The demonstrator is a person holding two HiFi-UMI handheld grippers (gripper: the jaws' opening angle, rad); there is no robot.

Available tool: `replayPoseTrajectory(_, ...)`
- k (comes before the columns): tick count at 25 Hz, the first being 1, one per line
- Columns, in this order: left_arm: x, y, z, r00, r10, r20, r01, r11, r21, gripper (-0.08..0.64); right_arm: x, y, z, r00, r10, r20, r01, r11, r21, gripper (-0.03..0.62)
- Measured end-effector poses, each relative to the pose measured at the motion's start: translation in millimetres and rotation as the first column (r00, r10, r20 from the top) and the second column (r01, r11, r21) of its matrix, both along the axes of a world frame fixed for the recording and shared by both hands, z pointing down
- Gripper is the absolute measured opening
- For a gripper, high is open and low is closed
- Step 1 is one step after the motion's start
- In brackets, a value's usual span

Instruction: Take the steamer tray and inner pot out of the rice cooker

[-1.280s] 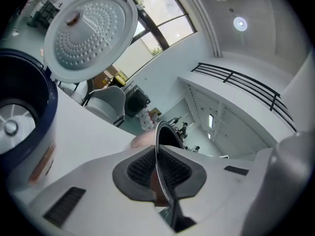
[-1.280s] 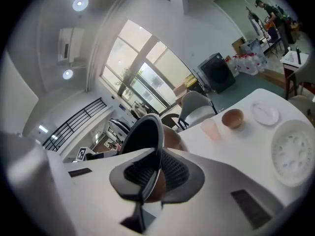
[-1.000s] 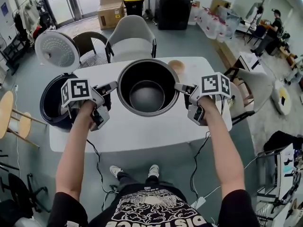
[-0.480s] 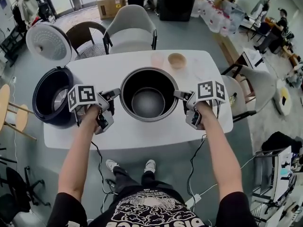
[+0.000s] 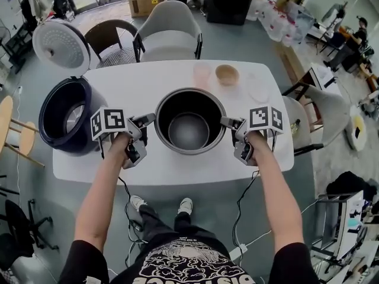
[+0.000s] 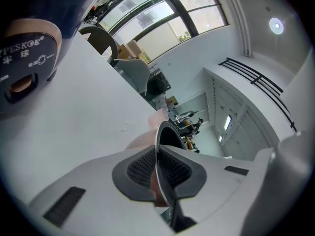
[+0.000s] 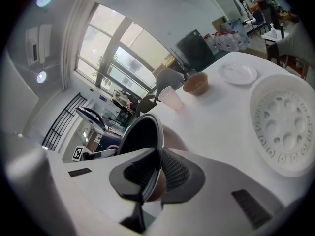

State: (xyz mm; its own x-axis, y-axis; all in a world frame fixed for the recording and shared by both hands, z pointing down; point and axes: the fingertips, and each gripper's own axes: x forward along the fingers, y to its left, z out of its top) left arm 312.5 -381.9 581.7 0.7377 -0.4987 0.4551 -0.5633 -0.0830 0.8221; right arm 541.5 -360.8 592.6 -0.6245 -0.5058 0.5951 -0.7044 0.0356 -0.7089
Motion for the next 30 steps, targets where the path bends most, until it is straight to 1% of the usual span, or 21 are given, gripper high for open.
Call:
replayPoseTrajectory(2, -4.6, -1.5, 0.4, 1.0, -0.003, -0.013, 0.003, 1.0, 0.004, 0.026, -5.1, -1.8, -0.1, 1.0, -0.003, 0.012, 0.002, 1.0, 0.012, 0.054)
replayPoseTrajectory(4, -11.8, -6.2, 2.4, 0.999, -0.015, -0.042, 0.015, 1.0, -0.006, 0.028, -12.1, -6.4, 0.7, 1.0, 0.001, 0.025, -0.002, 1.0, 0.015, 0.054)
replayPoseTrajectory(6, -17.9, -11.7, 3.8, 0.997, -0.028, -0.066, 0.026, 0.999, -0.022, 0.028, -16.2, -13.1, -0.4, 1.0, 0.01, 0.013, -0.011, 1.0, 0.022, 0.055)
replayPoseTrajectory(8, -17.5, -5.8, -1.5, 0.998, -0.031, -0.054, 0.03, 0.999, -0.026, 0.028, -10.1, -10.0, -8.8, 0.999, 0.008, -0.031, -0.007, 0.999, 0.044, 0.07)
replayPoseTrajectory(10, -12.7, 8.2, -16.6, 0.999, -0.041, -0.031, 0.04, 0.999, -0.013, 0.021, 2.5, 2.1, -25.1, 0.998, -0.001, -0.065, 0.005, 0.998, 0.068, 0.092)
replayPoseTrajectory(13, -9.4, 20.3, -45.0, 0.998, -0.059, -0.018, 0.06, 0.998, 0.031, 0.021, 12.2, 11.9, -49.6, 0.997, -0.001, -0.074, 0.009, 0.995, 0.104, 0.094)
replayPoseTrajectory(15, -8.4, 25.4, -66.0, 0.998, -0.055, 0.01, 0.054, 0.995, 0.078, 0.021, 9.0, 12.5, -68.4, 0.997, -0.005, -0.073, 0.016, 0.989, 0.144, 0.094)
replayPoseTrajectory(17, -6.9, 32.6, -91.8, 0.998, -0.05, 0.047, 0.043, 0.99, 0.136, 0.021, -0.2, 13.5, -94.0, 0.997, -0.024, -0.078, 0.039, 0.98, 0.197, 0.094)
replayPoseTrajectory(19, -4.3, 40.2, -119.1, 0.995, -0.045, 0.091, 0.025, 0.978, 0.207, 0.02, -12.4, 14.7, -123.9, 0.994, -0.05, -0.096, 0.074, 0.961, 0.266, 0.094)
replayPoseTrajectory(23, -8.5, 50.5, -168.6, 0.977, -0.046, 0.208, -0.028, 0.94, 0.339, 0.02, -47.0, 19.9, -177.3, 0.983, -0.094, -0.159, 0.15, 0.908, 0.392, 0.091)
replayPoseTrajectory(25, -14.7, 53.1, -196.4, 0.963, -0.063, 0.263, -0.052, 0.911, 0.41, 0.017, -64.9, 23.9, -202.9, 0.975, -0.098, -0.198, 0.179, 0.875, 0.45, 0.087)
replayPoseTrajectory(26, -17.0, 55.5, -209.5, 0.955, -0.072, 0.289, -0.069, 0.89, 0.451, 0.015, -72.6, 26.6, -213.8, 0.97, -0.094, -0.222, 0.193, 0.856, 0.479, 0.083)
replayPoseTrajectory(28, -20.0, 63.1, -229.1, 0.936, -0.083, 0.342, -0.118, 0.841, 0.528, 0.013, -85.9, 33.8, -228.4, 0.958, -0.08, -0.274, 0.22, 0.819, 0.531, 0.071)
replayPoseTrajectory(30, -22.9, 72.7, -240.0, 0.917, -0.093, 0.388, -0.166, 0.795, 0.583, 0.012, -95.6, 43.6, -236.1, 0.947, -0.059, -0.317, 0.239, 0.79, 0.565, 0.06)
